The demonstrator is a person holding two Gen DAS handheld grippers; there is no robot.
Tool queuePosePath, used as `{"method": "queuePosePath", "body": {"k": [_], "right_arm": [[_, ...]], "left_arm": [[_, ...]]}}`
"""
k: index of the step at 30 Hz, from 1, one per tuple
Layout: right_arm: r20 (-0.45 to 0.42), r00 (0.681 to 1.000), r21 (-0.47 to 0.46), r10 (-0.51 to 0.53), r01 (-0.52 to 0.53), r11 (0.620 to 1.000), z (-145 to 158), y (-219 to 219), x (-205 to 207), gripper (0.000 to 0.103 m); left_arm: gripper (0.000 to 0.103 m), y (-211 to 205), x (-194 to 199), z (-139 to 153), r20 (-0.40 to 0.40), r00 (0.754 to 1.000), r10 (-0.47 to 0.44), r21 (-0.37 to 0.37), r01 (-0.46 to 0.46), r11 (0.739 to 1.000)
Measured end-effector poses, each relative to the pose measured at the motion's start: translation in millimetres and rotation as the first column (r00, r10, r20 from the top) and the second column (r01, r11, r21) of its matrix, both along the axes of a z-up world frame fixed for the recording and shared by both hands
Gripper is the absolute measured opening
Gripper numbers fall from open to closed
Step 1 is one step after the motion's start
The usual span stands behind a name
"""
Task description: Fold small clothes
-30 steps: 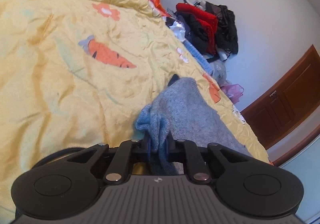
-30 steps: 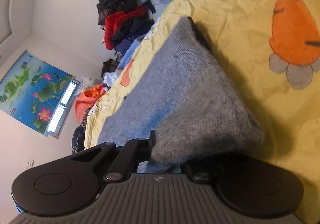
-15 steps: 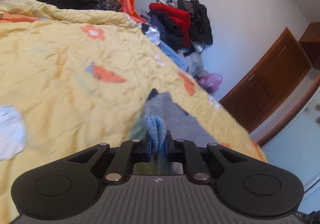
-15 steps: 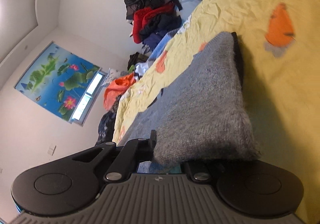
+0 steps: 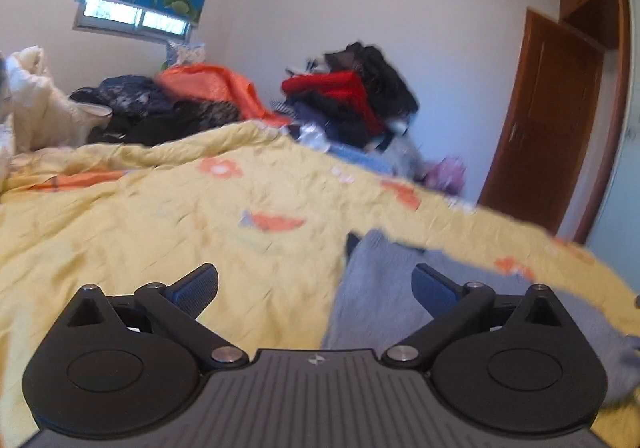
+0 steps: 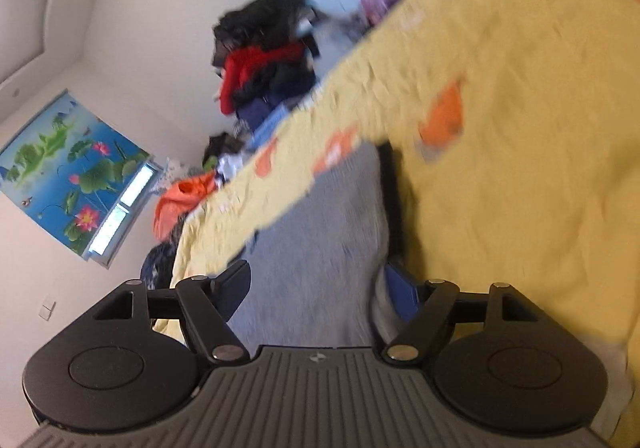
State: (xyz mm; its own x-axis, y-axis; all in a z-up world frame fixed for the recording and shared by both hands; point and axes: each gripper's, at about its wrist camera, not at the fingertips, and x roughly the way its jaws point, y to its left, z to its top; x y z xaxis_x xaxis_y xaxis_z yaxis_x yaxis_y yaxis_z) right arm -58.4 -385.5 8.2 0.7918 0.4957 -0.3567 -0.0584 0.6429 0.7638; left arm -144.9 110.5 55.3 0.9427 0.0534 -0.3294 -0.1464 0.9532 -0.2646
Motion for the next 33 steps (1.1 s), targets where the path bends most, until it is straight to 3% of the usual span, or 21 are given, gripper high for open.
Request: {"method": "queuePosePath", "body": {"k": [1,3,5,6,7,9,12,15,17,18,19,21,24,27,28,30,31,33], "right_arm": [[0.013,1.0,-0.017,0.011,-0.011,1.0,6,5,7,0.075],[0.037,0.997,-0.034,0.072,-0.07,0.997,11,24,18,0.079],[0.058,0.985,-0.051,0.161,-0.158,0.986,13,55,28,0.08],[0.056,0.976,-0.071,0.211,-0.207,0.976,11,74,31,0.08],[0.053,0.967,-0.1,0.249,-0.243,0.965,11,90,32,0.081],[0.051,0.953,-0.176,0.298,-0.285,0.942,5,118,32,0.083],[-0.001,0.945,-0.267,0.327,-0.316,0.911,-12,139,34,0.085],[0.051,0.939,-0.318,0.341,-0.308,0.897,-18,141,25,0.088],[0.055,0.938,-0.312,0.343,-0.31,0.898,-16,139,22,0.089],[0.054,0.937,-0.308,0.344,-0.312,0.899,-15,137,22,0.089],[0.05,0.937,-0.305,0.345,-0.315,0.899,-14,137,23,0.09],[0.035,0.937,-0.308,0.348,-0.321,0.896,-11,137,25,0.09],[-0.021,0.938,-0.292,0.346,-0.337,0.895,-1,141,36,0.092],[-0.033,0.925,-0.217,0.377,-0.375,0.901,18,143,59,0.093],[-0.031,0.919,-0.193,0.394,-0.392,0.9,26,146,69,0.094],[-0.048,0.894,-0.143,0.446,-0.448,0.883,41,160,94,0.097],[-0.058,0.872,-0.117,0.485,-0.489,0.865,47,170,107,0.098],[-0.059,0.836,-0.111,0.545,-0.548,0.829,58,195,127,0.098]], "left_arm": [[0.103,-1,15,0,-0.041,0.999,-0.03,-0.033,0.028,0.999],[0.103,1,43,-12,-0.179,0.984,-0.017,-0.132,-0.007,0.991],[0.103,8,55,-33,-0.302,0.953,-0.017,-0.293,-0.076,0.953],[0.103,10,53,-42,-0.313,0.95,-0.022,-0.364,-0.098,0.926],[0.103,8,46,-41,-0.275,0.961,0.004,-0.365,-0.109,0.925],[0.103,4,43,-41,-0.272,0.962,-0.03,-0.381,-0.079,0.921],[0.103,1,38,-50,-0.26,0.965,-0.046,-0.444,-0.077,0.893],[0.103,1,38,-51,-0.24,0.968,-0.075,-0.498,-0.056,0.866],[0.095,0,43,-55,-0.206,0.973,-0.108,-0.585,-0.034,0.81],[0.076,-1,48,-58,-0.203,0.97,-0.132,-0.618,-0.023,0.786],[0.049,-6,53,-61,-0.221,0.965,-0.139,-0.622,-0.03,0.783],[0.017,-14,65,-62,-0.28,0.954,-0.111,-0.549,-0.064,0.833],[0.014,-30,74,-53,-0.283,0.956,-0.074,-0.412,-0.052,0.91],[0.013,-68,75,-28,-0.215,0.97,-0.112,-0.216,0.065,0.974],[0.013,-87,73,-20,-0.188,0.969,-0.163,-0.124,0.141,0.982],[0.013,-132,67,-13,-0.177,0.946,-0.271,0.099,0.291,0.952],[0.013,-148,61,-15,-0.171,0.938,-0.303,0.156,0.329,0.931],[0.013,-165,57,-23,-0.188,0.914,-0.359,0.189,0.393,0.9]]}}
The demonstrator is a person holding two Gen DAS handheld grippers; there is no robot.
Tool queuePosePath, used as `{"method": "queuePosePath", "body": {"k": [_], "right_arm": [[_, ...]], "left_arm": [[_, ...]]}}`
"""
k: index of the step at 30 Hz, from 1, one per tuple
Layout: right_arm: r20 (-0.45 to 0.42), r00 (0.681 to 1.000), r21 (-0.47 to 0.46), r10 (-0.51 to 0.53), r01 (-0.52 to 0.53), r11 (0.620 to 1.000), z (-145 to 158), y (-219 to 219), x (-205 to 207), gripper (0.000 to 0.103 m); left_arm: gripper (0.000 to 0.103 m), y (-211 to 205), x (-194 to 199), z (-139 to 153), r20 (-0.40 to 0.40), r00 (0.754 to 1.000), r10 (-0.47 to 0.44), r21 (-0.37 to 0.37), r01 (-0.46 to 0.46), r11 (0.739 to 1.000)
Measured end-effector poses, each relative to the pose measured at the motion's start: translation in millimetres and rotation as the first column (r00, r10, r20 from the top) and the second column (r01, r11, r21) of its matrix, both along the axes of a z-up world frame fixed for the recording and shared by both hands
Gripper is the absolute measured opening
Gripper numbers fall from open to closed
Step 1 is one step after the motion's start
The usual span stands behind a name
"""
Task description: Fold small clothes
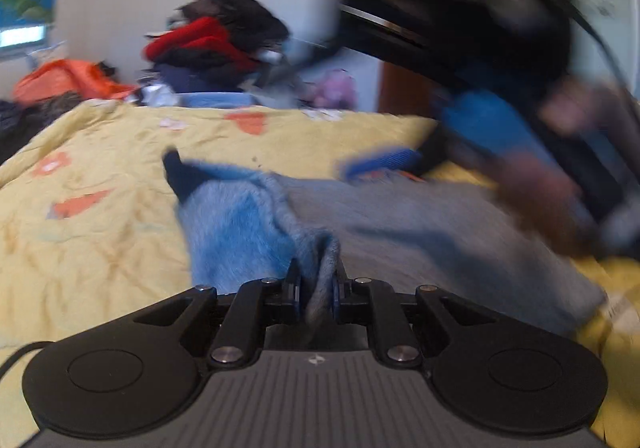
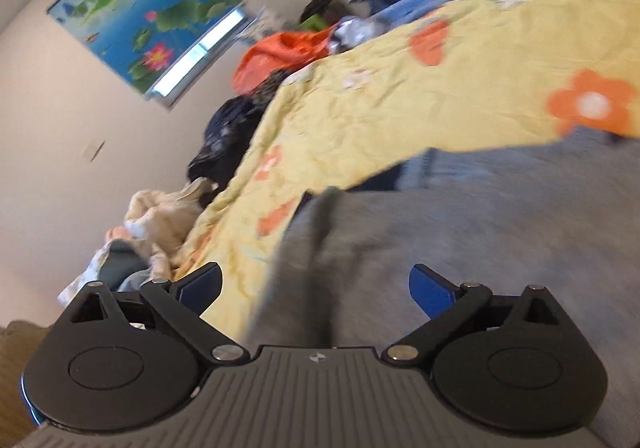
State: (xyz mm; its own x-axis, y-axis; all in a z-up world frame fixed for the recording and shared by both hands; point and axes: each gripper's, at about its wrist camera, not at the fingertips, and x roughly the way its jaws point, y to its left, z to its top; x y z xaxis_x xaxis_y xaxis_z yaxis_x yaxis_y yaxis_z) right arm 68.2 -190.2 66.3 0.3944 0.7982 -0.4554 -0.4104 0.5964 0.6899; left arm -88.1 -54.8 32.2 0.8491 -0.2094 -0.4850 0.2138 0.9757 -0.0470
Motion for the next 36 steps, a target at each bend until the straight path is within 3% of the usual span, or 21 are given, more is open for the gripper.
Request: {"method": "queuePosePath", "body": {"k": [2,5,6,8,11,12,13,14,16,22,27,31,36], "right_arm": [[-0.015,0.995,-0.027,0.095,-0.096,0.995,2,29,16,0.098],[-0.086,0.985,-0.109,0.151,-0.16,0.981,-10,66,35,0.093],[-0.094,0.982,-0.144,0.163,-0.176,0.974,-15,75,38,0.086],[-0.108,0.981,-0.211,0.163,-0.183,0.96,-25,88,45,0.083],[-0.12,0.981,-0.226,0.153,-0.178,0.958,-35,92,53,0.074],[-0.113,0.983,-0.226,0.147,-0.17,0.959,-38,91,54,0.064],[-0.094,0.986,-0.225,0.14,-0.158,0.962,-39,88,54,0.043],[-0.082,0.987,-0.234,0.137,-0.153,0.96,-40,85,53,0.033],[-0.068,0.988,-0.212,0.136,-0.148,0.966,-41,77,55,0.025],[0.0,0.993,-0.136,0.115,-0.114,0.984,-14,20,43,0.023],[0.048,0.999,-0.118,0.027,-0.021,0.993,12,-67,35,0.023],[0.014,0.994,-0.136,-0.113,0.113,0.984,-8,-142,33,0.018],[-0.056,0.97,-0.135,-0.237,0.227,0.964,-53,-192,29,0.018]], "left_arm": [[0.013,-8,2,-10,-0.021,1.0,-0.002,0.031,0.003,1.0],[0.013,-6,3,-16,-0.033,0.999,0.0,0.023,0.0,1.0],[0.013,-4,3,-16,-0.035,0.999,-0.002,0.02,0.003,1.0],[0.013,-2,3,-17,-0.041,0.999,-0.01,0.021,0.011,1.0],[0.013,-1,2,-17,-0.037,0.999,-0.028,0.049,0.03,0.998],[0.013,-1,1,-17,-0.034,0.999,-0.033,0.058,0.035,0.998],[0.013,-1,1,-16,-0.031,0.999,-0.037,0.068,0.039,0.997],[0.013,-1,0,-15,-0.027,0.999,-0.042,0.077,0.044,0.996],[0.013,-3,-1,-12,-0.027,0.998,-0.06,0.083,0.062,0.995],[0.013,-27,3,15,0.0,0.983,-0.183,0.028,0.183,0.983],[0.013,-72,14,22,0.003,0.947,-0.32,-0.044,0.32,0.947],[0.013,-109,26,6,-0.067,0.916,-0.397,-0.055,0.394,0.918],[0.013,-122,46,-23,-0.143,0.908,-0.394,-0.031,0.394,0.919]]}}
